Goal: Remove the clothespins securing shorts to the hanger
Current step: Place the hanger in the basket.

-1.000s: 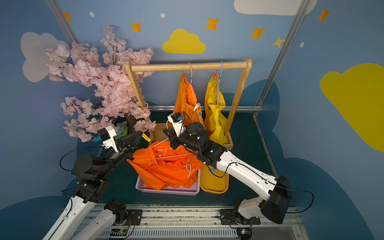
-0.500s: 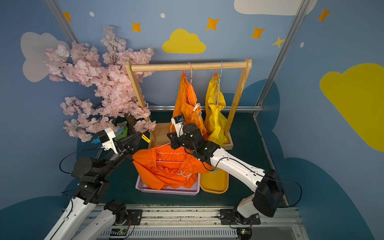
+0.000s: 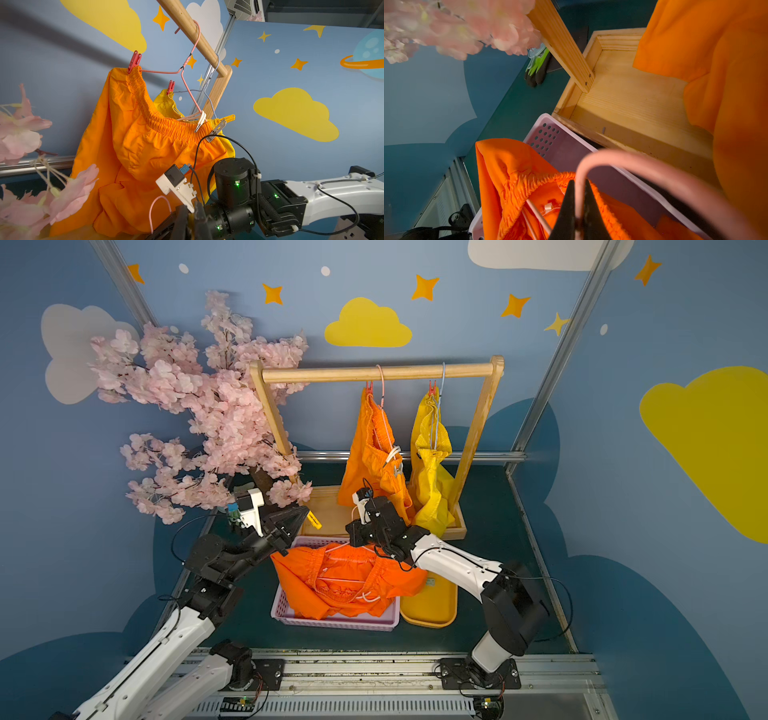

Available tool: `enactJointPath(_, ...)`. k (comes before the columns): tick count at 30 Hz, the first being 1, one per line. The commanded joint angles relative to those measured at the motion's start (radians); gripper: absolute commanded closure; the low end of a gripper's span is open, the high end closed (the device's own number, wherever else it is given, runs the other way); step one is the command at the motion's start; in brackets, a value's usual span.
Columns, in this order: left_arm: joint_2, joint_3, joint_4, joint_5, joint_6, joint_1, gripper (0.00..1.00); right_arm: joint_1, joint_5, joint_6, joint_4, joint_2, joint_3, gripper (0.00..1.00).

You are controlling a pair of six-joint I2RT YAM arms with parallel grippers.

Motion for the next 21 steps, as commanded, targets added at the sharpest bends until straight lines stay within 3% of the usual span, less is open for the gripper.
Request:
enactJointPath(1, 0.014, -0.031, 0.083, 0.024, -0.070, -0.002, 0.97, -0.019, -0.072, 0.003, -0.030, 0.021, 0.012, 1.00)
enactJointPath(6, 0.054, -0.082, 0.163, 0.029, -0.124, -0.009, 0.97, -0.021, -0.102, 0.002, -0.044, 0.019, -0.002, 1.00)
enactJointPath(9, 0.064, -0.086, 0.165, 0.026, -0.112, -0.013, 0.97, -0.020, -0.113, -0.011, -0.067, -0.013, -0.007, 0.82)
enactJointPath(13, 0.071, -0.086, 0.154, 0.016, -0.092, -0.014, 0.97, -0.008, -0.067, -0.043, -0.136, -0.080, -0.020, 0.70)
enactJointPath(21, 0.122, -0.037, 0.115, 0.034, -0.064, -0.013, 0.97, 0.012, 0.010, -0.069, -0.240, -0.238, -0.100, 0.67)
